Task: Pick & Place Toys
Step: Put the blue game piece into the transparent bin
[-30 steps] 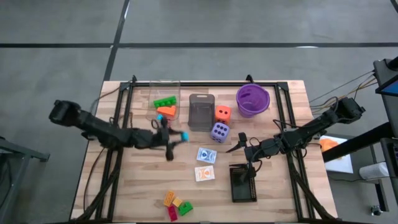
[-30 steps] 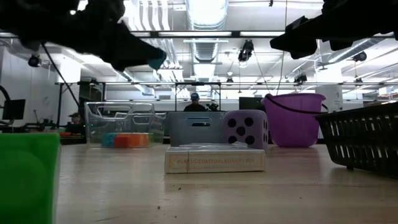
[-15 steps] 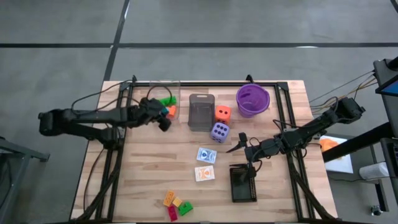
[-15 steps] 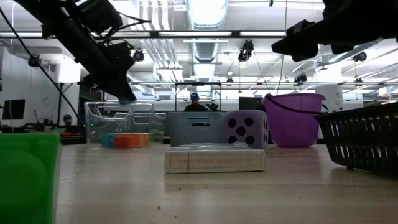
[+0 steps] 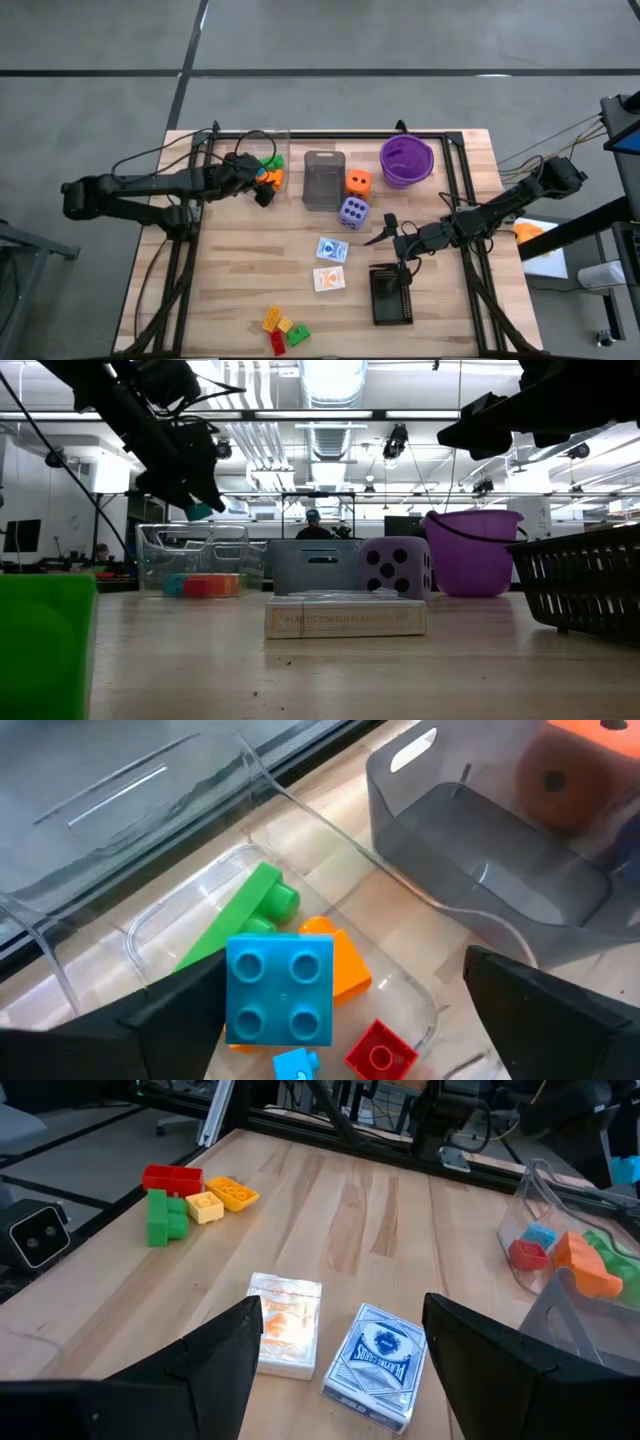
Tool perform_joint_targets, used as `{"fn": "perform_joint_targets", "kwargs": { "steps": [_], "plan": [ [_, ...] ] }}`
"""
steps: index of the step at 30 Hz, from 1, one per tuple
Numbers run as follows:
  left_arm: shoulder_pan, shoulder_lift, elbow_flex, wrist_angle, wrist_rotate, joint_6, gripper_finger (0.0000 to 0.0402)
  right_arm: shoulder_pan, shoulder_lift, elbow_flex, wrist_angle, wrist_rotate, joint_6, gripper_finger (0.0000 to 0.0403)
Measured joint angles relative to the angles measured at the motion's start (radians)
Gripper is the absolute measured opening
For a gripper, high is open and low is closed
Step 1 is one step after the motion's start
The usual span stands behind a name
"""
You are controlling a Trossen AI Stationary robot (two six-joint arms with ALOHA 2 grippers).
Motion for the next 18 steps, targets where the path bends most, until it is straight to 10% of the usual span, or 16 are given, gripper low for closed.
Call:
{"fn": "perform_joint_targets", "kwargs": {
  "steps": [7,18],
  "plan": [
    [-0.004,0.002,0.022,-0.003,0.180,-0.056,0.0357,0.000,0.000,0.000,0.000,0.000,0.001,0.0275],
    [-0.005,0.021,-0.007,-0.046,0.192,-0.108,0.0348,0.000,0.000,-0.001,0.004,0.000,0.001,0.0275]
  ]
}}
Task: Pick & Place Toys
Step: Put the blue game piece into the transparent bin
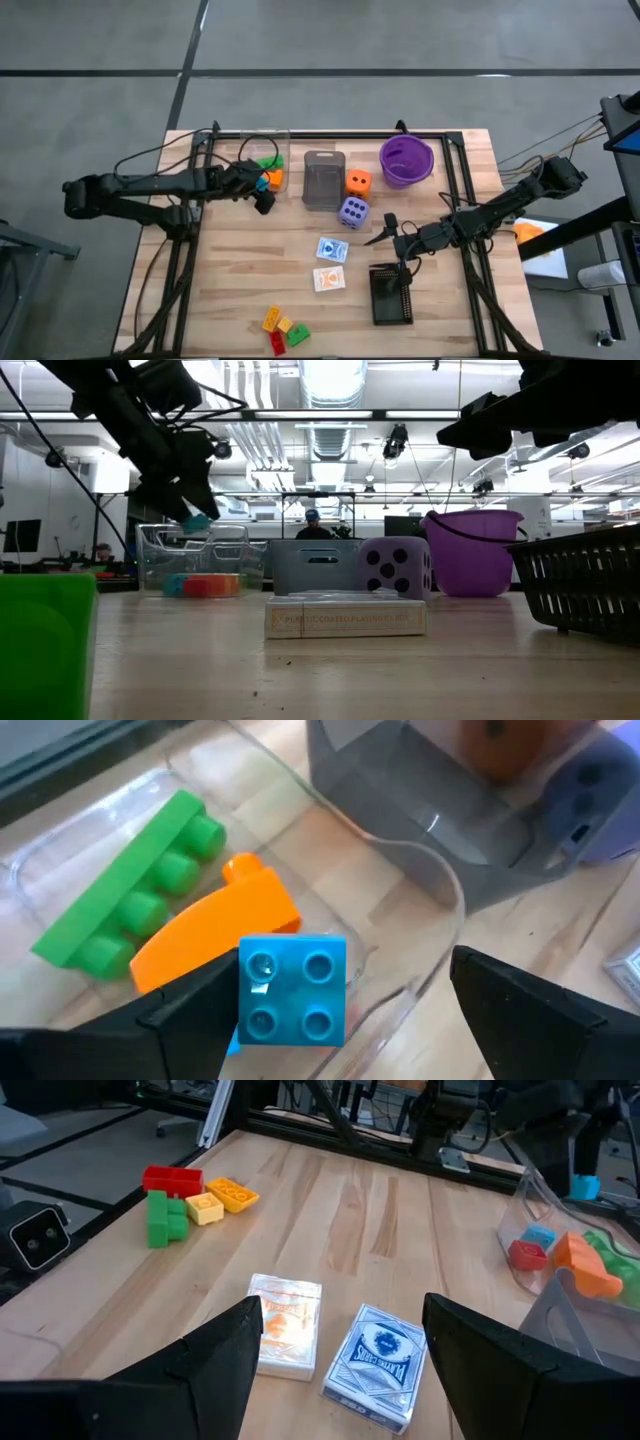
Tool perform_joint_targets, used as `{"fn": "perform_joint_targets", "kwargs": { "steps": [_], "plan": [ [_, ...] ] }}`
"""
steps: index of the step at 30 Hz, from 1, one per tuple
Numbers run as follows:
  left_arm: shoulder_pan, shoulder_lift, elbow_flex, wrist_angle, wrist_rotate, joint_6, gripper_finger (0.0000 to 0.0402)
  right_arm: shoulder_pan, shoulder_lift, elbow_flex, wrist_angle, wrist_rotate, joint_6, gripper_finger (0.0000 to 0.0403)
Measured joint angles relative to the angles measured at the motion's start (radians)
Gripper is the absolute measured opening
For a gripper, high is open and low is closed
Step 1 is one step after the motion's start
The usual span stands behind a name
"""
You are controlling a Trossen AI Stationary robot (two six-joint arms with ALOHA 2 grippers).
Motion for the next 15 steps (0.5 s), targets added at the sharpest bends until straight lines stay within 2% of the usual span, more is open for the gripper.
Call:
{"fn": "perform_joint_targets", "kwargs": {
  "steps": [8,15],
  "plan": [
    [0.000,0.046,-0.013,0.002,0.061,-0.013,0.0348,0.000,0.000,0.000,0.003,0.000,0.000,0.0275],
    [-0.001,0.065,-0.006,0.003,0.212,-0.029,0.0348,0.000,0.000,0.000,0.003,0.000,0.000,0.0275]
  ]
}}
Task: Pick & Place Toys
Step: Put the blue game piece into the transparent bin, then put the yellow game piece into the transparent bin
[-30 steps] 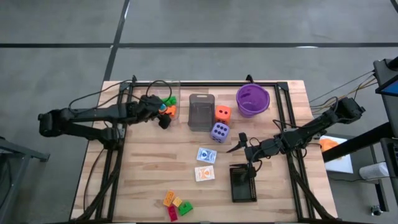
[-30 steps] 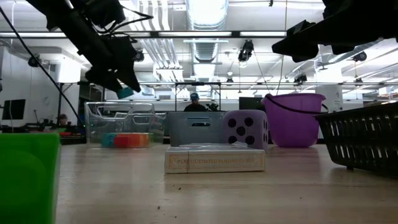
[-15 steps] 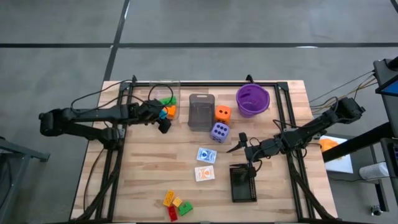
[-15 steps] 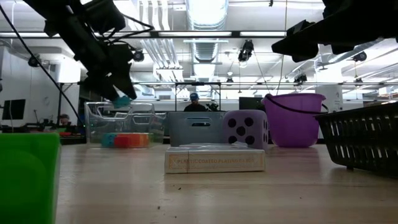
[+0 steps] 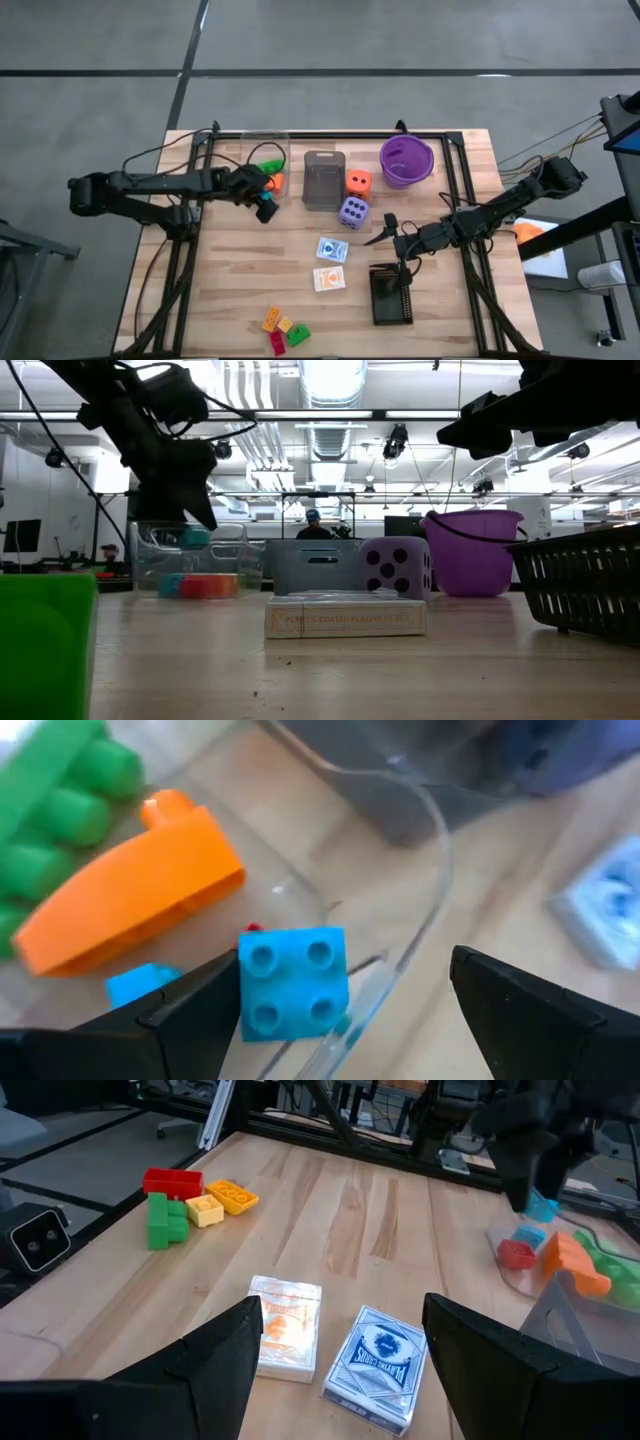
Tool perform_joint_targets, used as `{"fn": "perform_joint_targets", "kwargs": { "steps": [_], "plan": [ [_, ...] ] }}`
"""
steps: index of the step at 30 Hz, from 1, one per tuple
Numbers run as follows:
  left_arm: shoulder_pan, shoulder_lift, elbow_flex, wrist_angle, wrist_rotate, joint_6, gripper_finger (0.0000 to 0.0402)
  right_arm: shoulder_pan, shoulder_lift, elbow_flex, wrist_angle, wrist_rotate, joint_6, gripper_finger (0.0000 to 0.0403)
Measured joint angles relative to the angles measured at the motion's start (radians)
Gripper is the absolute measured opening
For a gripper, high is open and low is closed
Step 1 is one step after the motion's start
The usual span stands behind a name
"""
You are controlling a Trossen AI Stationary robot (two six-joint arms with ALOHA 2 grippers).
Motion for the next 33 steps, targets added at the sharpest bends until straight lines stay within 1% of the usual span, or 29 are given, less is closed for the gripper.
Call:
{"fn": "perform_joint_targets", "kwargs": {
  "steps": [2,5,10,15,18,21,23,26,30,33],
  "plan": [
    [0.000,-0.011,0.007,0.000,0.042,-0.001,0.0348,0.000,0.000,0.000,0.000,0.000,0.000,0.0275],
    [0.000,-0.028,0.024,0.000,0.065,-0.001,0.0348,0.000,0.000,0.000,-0.001,0.000,-0.003,0.0275],
    [0.000,-0.049,0.054,-0.007,0.066,0.020,0.0348,0.000,0.000,0.000,-0.001,0.000,-0.004,0.0275],
    [-0.001,-0.058,0.108,-0.015,0.050,0.123,0.0348,0.000,0.000,0.000,-0.001,0.000,-0.004,0.0275],
    [-0.064,-0.059,0.127,-0.014,0.056,0.199,0.0348,0.000,0.000,0.000,-0.001,0.000,-0.004,0.0275],
    [-0.191,-0.053,0.116,0.027,0.071,0.248,0.0348,0.000,0.000,0.000,-0.001,0.000,-0.004,0.0275],
    [-0.286,-0.049,0.103,0.038,0.073,0.246,0.0348,0.000,0.000,0.000,-0.001,0.000,-0.004,0.0275],
    [-0.416,-0.036,0.094,0.059,0.063,0.141,0.0348,0.000,0.000,0.000,0.000,0.000,-0.004,0.0275],
    [-0.550,0.002,0.094,0.053,0.028,-0.163,0.0348,0.000,0.000,-0.001,0.006,0.000,-0.003,0.0275],
    [-0.649,0.055,0.093,0.058,0.026,-0.374,0.0348,0.000,0.000,-0.001,0.011,0.000,0.001,0.0275]
  ]
}}
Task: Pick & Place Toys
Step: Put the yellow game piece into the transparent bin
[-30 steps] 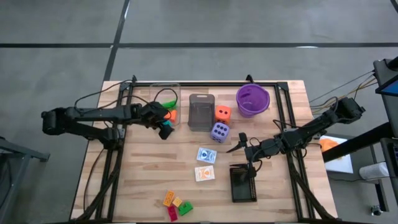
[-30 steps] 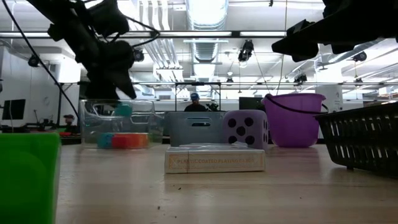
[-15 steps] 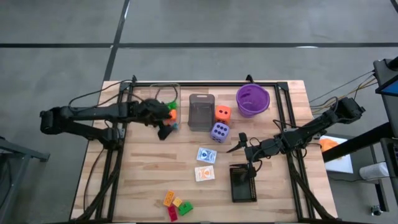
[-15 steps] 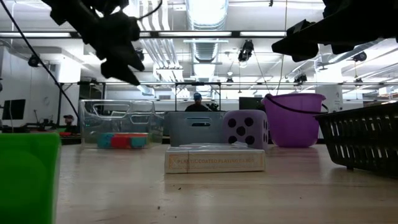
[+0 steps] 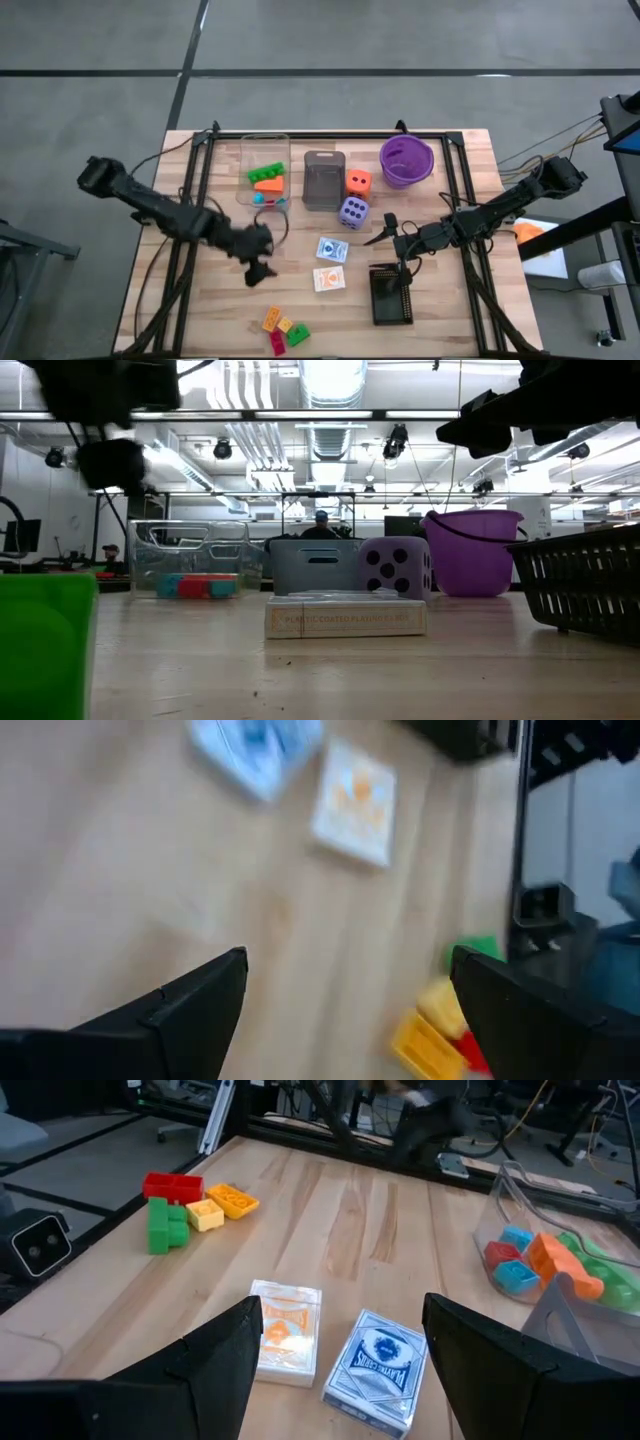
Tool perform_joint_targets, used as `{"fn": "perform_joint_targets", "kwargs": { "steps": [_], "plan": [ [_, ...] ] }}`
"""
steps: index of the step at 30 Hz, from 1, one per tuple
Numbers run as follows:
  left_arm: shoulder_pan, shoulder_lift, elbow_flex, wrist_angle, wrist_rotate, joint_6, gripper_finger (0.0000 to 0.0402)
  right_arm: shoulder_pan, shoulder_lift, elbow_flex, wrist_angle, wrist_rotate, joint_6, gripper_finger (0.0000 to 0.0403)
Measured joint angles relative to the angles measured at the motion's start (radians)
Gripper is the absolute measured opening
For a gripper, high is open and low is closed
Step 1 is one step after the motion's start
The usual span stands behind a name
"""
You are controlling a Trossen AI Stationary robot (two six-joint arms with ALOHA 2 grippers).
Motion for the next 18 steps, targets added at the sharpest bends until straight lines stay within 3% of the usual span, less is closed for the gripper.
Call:
{"fn": "perform_joint_targets", "kwargs": {
  "steps": [7,14,18],
  "plan": [
    [-0.173,0.179,0.006,0.010,0.010,-0.270,0.0348,0.000,0.000,0.000,-0.002,0.000,0.010,0.0275],
    [-0.207,0.274,0.036,0.174,0.033,-0.281,0.0348,0.000,0.000,0.000,-0.003,0.005,0.018,0.0275],
    [-0.217,0.341,0.068,0.179,0.078,-0.278,0.0348,0.000,0.000,0.000,-0.003,0.008,0.023,0.0275]
  ]
}}
